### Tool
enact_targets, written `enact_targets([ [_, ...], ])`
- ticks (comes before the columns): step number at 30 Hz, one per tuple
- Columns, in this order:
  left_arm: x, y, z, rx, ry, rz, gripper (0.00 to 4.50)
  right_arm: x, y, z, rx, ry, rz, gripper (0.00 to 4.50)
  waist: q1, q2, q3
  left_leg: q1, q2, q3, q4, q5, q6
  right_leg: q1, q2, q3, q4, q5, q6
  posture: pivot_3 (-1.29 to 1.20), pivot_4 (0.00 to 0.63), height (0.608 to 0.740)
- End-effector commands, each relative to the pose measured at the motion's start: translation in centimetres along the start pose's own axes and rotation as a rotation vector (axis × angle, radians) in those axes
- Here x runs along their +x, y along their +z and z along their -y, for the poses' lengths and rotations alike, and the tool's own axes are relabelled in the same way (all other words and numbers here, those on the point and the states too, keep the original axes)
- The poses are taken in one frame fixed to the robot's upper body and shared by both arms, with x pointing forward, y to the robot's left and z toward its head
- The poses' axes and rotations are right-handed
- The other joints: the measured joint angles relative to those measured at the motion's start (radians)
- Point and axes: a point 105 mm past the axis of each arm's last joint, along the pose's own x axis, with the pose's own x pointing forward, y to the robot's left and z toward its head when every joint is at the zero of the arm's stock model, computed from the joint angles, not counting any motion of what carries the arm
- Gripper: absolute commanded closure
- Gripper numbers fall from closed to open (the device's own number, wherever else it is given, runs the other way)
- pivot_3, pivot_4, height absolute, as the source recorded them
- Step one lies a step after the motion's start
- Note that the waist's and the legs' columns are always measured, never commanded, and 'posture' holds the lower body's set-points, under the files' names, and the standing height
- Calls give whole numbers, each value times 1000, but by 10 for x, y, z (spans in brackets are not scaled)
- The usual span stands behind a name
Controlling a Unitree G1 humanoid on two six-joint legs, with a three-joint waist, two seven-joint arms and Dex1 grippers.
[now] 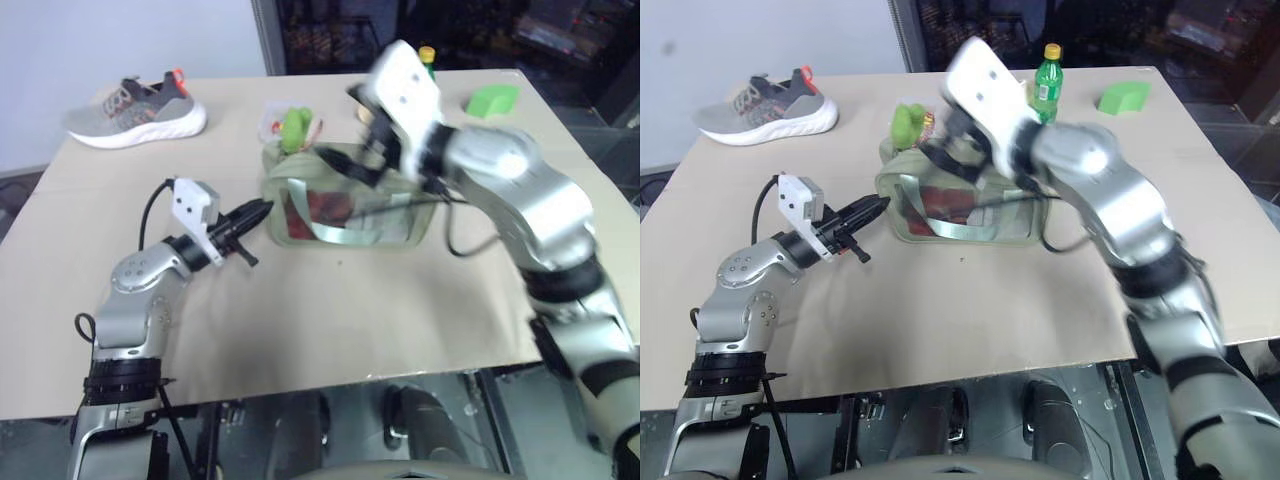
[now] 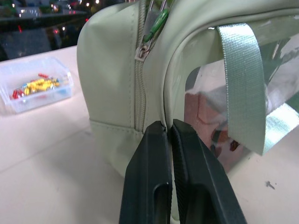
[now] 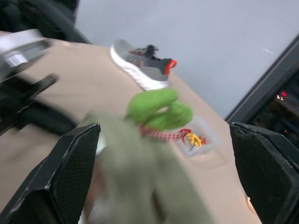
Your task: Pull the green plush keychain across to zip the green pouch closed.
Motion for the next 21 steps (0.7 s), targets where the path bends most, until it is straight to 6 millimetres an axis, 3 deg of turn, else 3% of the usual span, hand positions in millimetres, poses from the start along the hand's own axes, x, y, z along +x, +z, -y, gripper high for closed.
enact_targets([
  [1, 1, 14, 3, 66, -2, 42, 4452, 12, 16, 10, 111, -58, 6, 0, 3, 0, 0, -1, 0, 0, 0, 0, 0, 0, 0, -1, 0, 0, 0, 0, 150, 740],
  [6, 1, 13, 8, 77, 2, 49, 4452, 23, 11, 0, 222, -46, -28, 0, 1, 0, 0, -3, -1, 0, 0, 0, 0, 0, -2, -2, -3, 0, 0, 0, 150, 740],
  [16, 2, 12, 11, 79, 12, 55, 4452, 43, -11, 2, 370, -127, -80, 0, -2, 0, 0, -3, 0, -2, 0, 0, 0, -1, -1, -3, 0, 0, 0, 0, 150, 740],
  [19, 4, 12, 11, 81, 12, 59, 4500, 46, -17, 1, 384, -127, -90, 875, -2, 0, 0, -3, 0, -2, 0, 0, 0, -1, -1, -3, -1, 0, 0, 0, 150, 740],
  [21, 4, 12, 11, 80, 15, 60, 4500, 47, -16, -1, 388, -116, -80, 1894, -2, 0, 0, -4, 0, -2, 0, 0, 0, -1, -1, -3, -1, 0, 0, 0, 150, 740],
])
